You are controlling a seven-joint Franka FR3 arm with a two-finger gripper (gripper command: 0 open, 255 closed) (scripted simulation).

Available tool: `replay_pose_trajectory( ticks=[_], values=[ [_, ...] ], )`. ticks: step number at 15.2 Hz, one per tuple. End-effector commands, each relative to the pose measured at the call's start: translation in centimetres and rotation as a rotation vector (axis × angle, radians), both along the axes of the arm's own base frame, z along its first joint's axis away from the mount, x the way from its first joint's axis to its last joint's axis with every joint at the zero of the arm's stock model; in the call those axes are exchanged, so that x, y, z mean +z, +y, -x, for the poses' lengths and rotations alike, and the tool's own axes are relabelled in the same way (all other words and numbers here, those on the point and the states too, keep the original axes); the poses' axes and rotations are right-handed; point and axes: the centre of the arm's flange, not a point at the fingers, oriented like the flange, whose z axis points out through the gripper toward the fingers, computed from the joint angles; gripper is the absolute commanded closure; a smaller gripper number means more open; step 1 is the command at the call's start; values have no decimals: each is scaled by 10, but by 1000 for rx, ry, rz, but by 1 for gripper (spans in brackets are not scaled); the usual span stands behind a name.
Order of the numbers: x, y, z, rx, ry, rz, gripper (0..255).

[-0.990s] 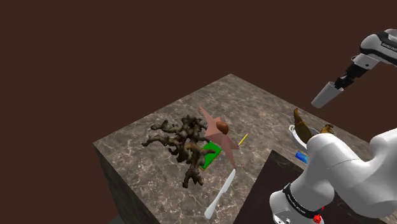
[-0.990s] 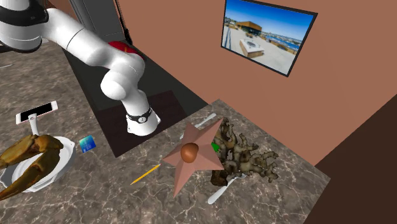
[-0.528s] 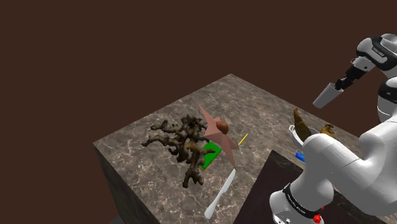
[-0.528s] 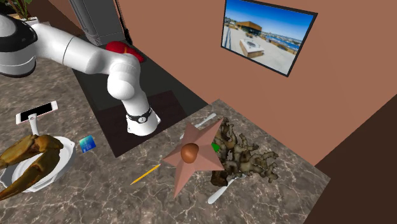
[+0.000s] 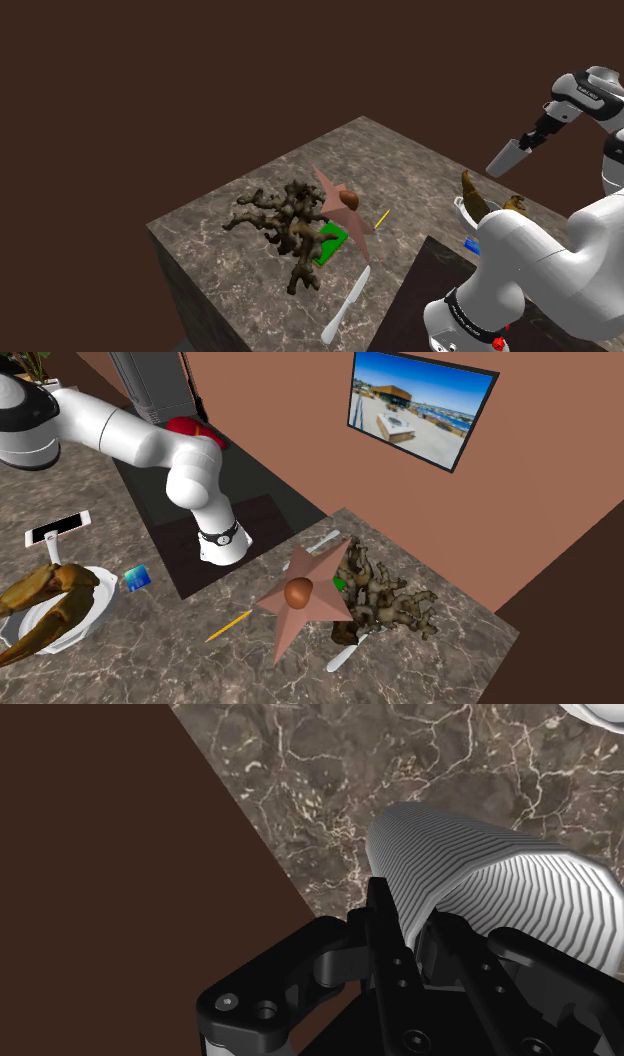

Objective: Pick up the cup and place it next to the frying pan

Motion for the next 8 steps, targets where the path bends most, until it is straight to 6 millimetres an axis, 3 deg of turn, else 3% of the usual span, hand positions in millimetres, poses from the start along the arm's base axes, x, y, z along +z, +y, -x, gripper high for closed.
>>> replay_pose_trajectory(
  ticks=[1, 8],
  values=[
    [-12, 0, 1, 0, -1, 0, 255],
    [-49, 0, 1, 0, -1, 0, 255]
  ],
)
